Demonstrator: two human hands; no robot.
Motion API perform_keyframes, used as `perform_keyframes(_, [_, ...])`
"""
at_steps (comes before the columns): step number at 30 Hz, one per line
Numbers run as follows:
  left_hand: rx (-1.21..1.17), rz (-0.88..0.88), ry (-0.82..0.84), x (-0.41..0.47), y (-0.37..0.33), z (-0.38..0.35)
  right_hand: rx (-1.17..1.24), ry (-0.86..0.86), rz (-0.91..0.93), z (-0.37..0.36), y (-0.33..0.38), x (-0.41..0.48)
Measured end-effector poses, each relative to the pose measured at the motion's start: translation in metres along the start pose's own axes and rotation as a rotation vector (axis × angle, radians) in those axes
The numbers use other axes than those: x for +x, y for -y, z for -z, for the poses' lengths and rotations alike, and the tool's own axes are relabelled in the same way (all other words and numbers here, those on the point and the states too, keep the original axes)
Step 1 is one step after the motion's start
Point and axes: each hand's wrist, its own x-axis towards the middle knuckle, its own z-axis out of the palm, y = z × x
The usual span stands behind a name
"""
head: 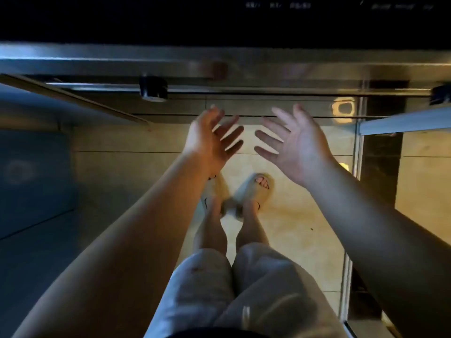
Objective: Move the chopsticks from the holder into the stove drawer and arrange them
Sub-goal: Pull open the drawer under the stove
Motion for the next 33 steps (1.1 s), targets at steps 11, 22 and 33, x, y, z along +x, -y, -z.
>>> perform_keyframes(11, [-0.246,-0.170,0.118,0.033,-0.019,0.004,0.349,0.167,0.048,-0.008,0.007,0.038])
perform_keyframes(22, [-0.231,-0.138,0.114,0.019,-0.024,-0.002,0.538,0.167,0.081,-0.009,0.017,0.044])
perform_keyframes(33, [-0.148,-0.075,0.115,0.003,-0.029,-0.003,0.453,0.109,0.076,-0.020,0.026,0.024])
